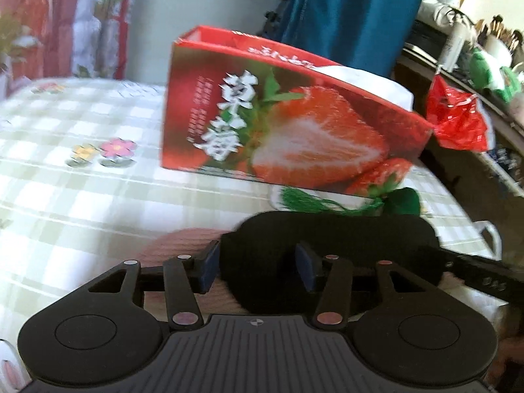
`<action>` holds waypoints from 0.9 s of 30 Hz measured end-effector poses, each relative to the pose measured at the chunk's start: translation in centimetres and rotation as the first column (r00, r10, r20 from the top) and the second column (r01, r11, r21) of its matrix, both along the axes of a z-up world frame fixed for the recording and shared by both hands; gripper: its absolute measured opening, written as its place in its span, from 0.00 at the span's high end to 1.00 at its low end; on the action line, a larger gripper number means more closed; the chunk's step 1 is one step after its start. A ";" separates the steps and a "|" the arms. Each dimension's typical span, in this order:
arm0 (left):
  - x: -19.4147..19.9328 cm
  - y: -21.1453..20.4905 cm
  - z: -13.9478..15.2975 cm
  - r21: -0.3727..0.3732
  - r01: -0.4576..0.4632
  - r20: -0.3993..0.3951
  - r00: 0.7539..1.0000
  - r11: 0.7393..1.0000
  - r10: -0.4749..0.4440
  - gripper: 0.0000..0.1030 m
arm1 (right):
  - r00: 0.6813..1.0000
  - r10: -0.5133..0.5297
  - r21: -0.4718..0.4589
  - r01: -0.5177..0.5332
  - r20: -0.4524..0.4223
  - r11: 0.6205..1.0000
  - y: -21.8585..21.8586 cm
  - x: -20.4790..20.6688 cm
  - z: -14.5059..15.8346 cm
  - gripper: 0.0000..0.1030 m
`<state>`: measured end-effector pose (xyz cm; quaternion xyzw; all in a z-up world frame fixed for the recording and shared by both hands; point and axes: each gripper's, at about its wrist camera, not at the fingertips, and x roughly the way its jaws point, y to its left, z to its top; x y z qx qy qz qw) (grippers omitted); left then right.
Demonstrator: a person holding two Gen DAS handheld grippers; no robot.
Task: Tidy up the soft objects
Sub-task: 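Close both tools on the black eye mask and hold it, then lift the eye mask into the red box and open both tools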
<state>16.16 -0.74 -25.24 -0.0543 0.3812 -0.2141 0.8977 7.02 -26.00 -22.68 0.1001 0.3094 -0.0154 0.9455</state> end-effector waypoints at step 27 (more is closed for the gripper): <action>-2.1 0.4 6.8 -0.018 0.086 0.219 0.973 0.996 -0.080 0.90 | 0.988 0.098 -0.042 -0.094 0.123 0.995 1.1 -0.8 3.9 0.89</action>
